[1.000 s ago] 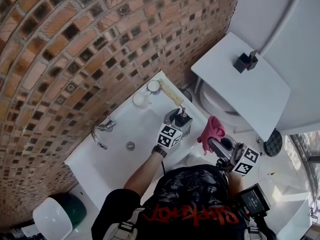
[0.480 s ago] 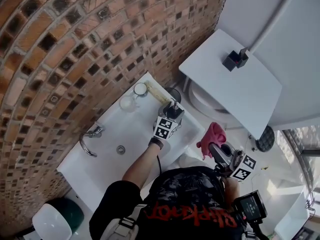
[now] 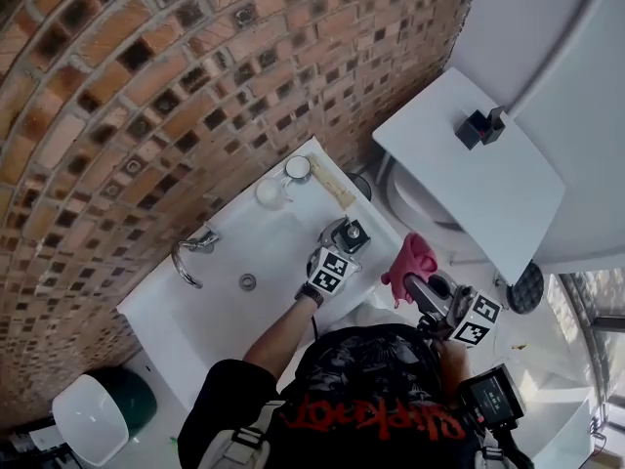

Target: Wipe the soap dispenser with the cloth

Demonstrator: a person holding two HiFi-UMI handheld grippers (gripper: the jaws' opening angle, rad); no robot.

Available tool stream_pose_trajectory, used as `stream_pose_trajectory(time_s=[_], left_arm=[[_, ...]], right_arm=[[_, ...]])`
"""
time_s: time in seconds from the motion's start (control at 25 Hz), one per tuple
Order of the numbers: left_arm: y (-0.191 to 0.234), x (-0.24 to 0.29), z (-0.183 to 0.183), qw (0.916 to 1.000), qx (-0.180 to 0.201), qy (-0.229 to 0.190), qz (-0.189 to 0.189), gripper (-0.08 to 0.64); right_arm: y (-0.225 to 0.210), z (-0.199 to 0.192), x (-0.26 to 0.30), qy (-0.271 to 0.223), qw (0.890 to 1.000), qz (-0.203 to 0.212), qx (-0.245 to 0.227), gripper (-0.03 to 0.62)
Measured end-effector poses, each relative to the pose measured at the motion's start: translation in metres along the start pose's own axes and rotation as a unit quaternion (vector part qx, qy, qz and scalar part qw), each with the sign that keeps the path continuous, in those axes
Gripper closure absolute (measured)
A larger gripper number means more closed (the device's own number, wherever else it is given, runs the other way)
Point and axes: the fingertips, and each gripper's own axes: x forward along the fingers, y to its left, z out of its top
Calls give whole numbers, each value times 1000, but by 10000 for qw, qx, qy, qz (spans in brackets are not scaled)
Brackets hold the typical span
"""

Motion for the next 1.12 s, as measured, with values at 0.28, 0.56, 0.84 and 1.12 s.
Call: stream_pose_trajectory(time_s=[0.28, 0.56, 0.84, 1.12], left_arm=[[0, -21, 4, 9993, -81, -143, 343, 242], [-12, -78, 36, 9966, -245, -628, 473, 242], [-52, -184, 100, 9760, -1309, -1729, -218, 252], [-52, -236, 112, 9633, -1590, -2163, -17, 291]], right_arm=[[15, -16, 15, 151, 9995, 261, 41, 554], [31, -23, 27, 193, 9985, 505, 42, 554], [61, -23, 38, 131, 9974, 698, -76, 554], [80, -33, 42, 299, 9977, 484, -380, 554]])
